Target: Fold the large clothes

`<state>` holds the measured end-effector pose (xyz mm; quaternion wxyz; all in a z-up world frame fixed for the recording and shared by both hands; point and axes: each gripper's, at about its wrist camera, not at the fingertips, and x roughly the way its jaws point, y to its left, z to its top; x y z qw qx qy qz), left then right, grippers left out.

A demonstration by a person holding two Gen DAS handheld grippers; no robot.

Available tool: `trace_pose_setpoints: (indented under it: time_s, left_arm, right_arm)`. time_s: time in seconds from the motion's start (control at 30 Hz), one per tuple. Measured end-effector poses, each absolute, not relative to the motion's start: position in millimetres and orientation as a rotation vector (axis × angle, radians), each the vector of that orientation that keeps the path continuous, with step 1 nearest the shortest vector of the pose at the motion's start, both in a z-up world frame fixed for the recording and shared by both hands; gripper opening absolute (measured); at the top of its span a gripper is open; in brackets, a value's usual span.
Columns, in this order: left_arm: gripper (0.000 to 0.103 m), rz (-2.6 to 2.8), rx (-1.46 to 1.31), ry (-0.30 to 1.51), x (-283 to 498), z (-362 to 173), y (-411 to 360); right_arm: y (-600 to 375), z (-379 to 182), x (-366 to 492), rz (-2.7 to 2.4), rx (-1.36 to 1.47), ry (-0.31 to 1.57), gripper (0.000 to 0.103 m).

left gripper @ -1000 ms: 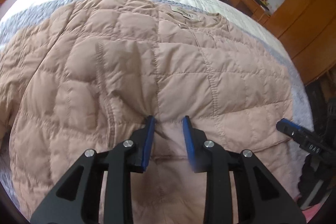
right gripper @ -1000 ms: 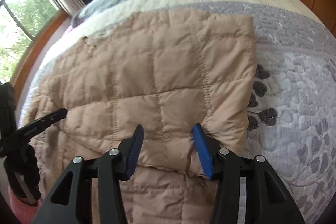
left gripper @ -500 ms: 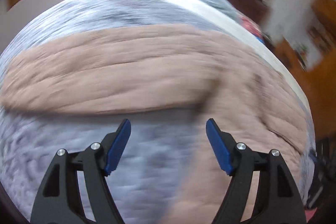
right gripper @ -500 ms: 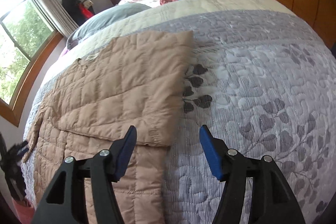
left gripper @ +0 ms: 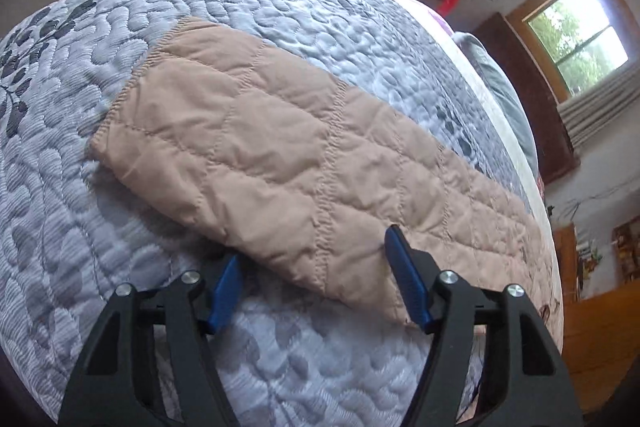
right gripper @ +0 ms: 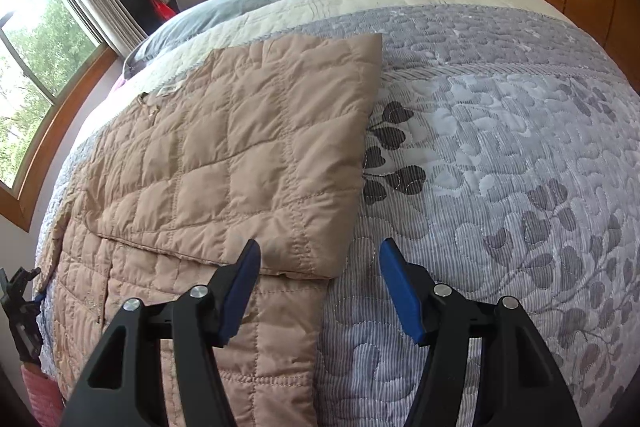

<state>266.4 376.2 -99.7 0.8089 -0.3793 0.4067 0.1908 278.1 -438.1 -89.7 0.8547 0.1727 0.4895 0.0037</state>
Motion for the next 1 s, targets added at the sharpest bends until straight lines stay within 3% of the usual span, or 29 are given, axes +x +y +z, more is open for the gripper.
trace_pose_setpoints:
  time_s: [0.13, 0.23, 0.6, 1.0]
  left_arm:
    - [0.024, 0.476, -0.828, 0.857, 267, -106, 383]
    - [0.012, 0.463, -0.863, 0.841, 260, -111, 389]
    - [0.003, 0.471, -0.782, 0.832, 268, -107, 381]
    - [0.002, 0.2, -0.511, 0.619, 275, 6, 264]
  right_arm:
    - [-438, -101, 281, 0.007, 0.37, 1.054, 0.062]
    - [-439, -107, 284, 0.008, 0.381, 1.067, 0.063]
    - [-432, -112, 286, -0.003, 0.334, 1.056, 0.064]
    - [-422, -71, 259, 0.065, 0.295, 0.993, 0.065]
